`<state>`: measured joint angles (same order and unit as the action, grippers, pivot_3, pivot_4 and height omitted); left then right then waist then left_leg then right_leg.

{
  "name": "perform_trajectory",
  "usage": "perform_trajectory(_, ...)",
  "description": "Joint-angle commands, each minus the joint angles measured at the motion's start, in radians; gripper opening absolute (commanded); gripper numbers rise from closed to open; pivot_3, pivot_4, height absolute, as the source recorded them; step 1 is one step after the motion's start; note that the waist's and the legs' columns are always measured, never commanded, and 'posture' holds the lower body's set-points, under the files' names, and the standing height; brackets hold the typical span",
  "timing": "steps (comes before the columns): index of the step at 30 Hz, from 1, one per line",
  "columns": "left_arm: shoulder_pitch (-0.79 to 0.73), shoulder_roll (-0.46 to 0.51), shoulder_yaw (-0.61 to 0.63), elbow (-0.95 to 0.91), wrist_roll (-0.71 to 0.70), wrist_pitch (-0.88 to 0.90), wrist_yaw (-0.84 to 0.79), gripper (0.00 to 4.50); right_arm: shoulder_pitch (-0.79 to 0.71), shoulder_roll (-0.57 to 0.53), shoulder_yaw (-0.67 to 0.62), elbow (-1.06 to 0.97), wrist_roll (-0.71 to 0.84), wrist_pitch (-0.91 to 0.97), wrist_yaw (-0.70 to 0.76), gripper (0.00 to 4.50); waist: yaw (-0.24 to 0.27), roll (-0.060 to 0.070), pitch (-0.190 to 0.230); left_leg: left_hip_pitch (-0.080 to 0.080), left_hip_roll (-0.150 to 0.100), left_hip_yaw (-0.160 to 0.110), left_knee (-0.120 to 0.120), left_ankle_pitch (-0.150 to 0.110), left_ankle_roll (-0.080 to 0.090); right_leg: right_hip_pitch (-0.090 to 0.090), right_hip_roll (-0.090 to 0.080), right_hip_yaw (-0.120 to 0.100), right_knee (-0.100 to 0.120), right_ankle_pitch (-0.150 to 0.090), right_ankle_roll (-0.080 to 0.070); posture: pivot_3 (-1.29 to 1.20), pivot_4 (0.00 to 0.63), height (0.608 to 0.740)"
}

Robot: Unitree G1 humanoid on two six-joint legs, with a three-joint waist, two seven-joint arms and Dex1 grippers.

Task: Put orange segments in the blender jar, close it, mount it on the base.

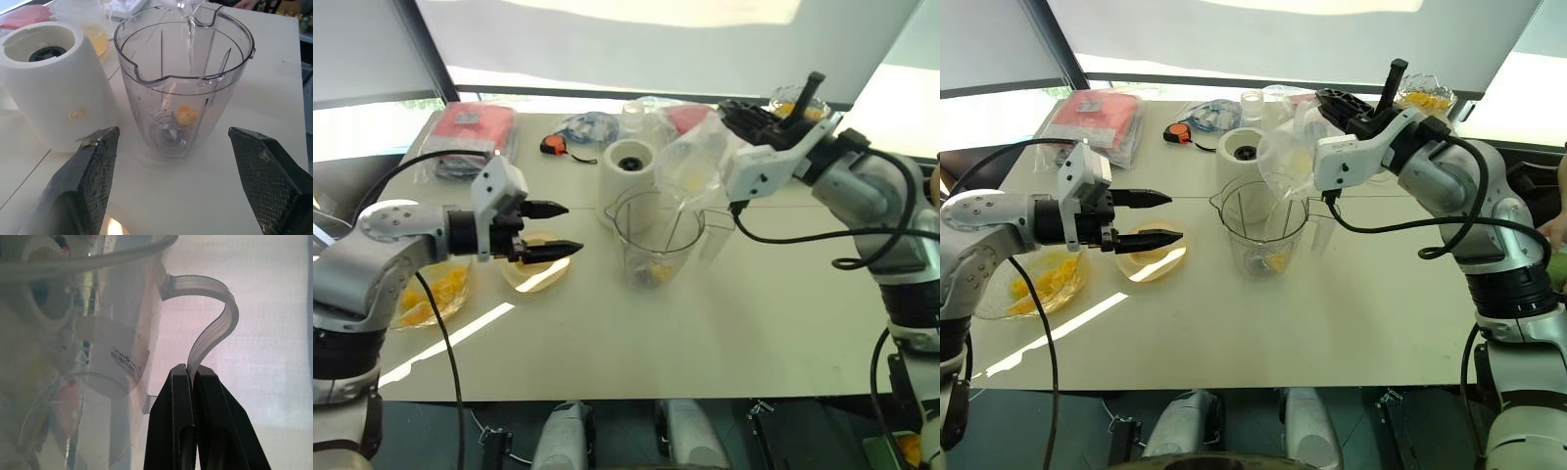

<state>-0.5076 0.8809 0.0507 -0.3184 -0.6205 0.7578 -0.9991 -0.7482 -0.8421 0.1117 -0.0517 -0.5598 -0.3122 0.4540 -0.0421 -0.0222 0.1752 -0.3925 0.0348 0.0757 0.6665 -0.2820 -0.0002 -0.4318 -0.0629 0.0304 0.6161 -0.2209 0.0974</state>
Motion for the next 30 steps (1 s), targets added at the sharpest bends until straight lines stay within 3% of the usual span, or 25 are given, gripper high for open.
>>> perform_trajectory(1, -0.024, -0.001, 0.004, -0.022, 0.000, -0.007, 0.001, 3.71, -0.038, -0.005, -0.022, -0.004, -0.012, -0.012, -0.026, 0.04, 0.000, 0.000, 0.000, 0.000, 0.000, 0.000, 0.000, 0.000, 0.000, 0.000, 0.000, 0.000, 0.000, 0.000, 0.000, 0.00, 0.150, 0.740)
perform_trajectory(9, -0.026, -0.003, 0.002, -0.017, 0.001, -0.009, 0.000, 3.71, -0.038, -0.005, -0.032, 0.008, -0.020, -0.022, -0.034, 0.04, 0.000, 0.000, 0.000, 0.000, 0.000, 0.000, 0.000, 0.000, 0.000, 0.000, 0.000, 0.000, 0.000, 0.000, 0.000, 0.00, 0.150, 0.740)
perform_trajectory(13, -0.029, -0.003, 0.001, -0.011, 0.003, -0.011, -0.003, 3.71, -0.017, 0.036, -0.070, 0.006, 0.063, 0.052, -0.017, 0.04, -0.001, 0.000, 0.000, 0.000, 0.000, 0.000, 0.000, 0.000, 0.000, 0.000, 0.000, 0.000, 0.000, 0.000, 0.000, 0.00, 0.150, 0.740)
perform_trajectory(21, -0.038, 0.003, -0.003, 0.009, 0.008, -0.016, -0.019, 3.71, 0.041, 0.224, -0.259, -0.137, 0.417, 0.543, 0.049, 0.04, 0.003, 0.000, 0.000, 0.000, 0.000, 0.000, 0.000, 0.000, 0.000, 0.000, 0.000, 0.000, 0.001, 0.000, 0.000, 0.00, 0.150, 0.740)
perform_trajectory(25, -0.044, 0.003, -0.009, 0.014, 0.009, -0.017, -0.029, 3.71, 0.030, 0.336, -0.413, -0.222, 0.561, 0.887, -0.035, 0.04, 0.005, 0.000, 0.000, 0.000, 0.000, -0.001, 0.000, 0.000, 0.000, 0.000, 0.000, 0.000, 0.002, 0.001, 0.001, 0.00, 0.150, 0.740)
perform_trajectory(30, -0.044, -0.001, -0.009, -0.005, -0.009, -0.005, -0.030, 3.71, 0.021, 0.398, -0.602, -0.214, 0.616, 1.068, -0.223, 0.04, 0.009, 0.000, 0.000, 0.000, 0.000, 0.000, 0.000, 0.000, 0.000, 0.000, 0.000, -0.001, 0.002, 0.000, 0.000, 0.00, 0.150, 0.740)
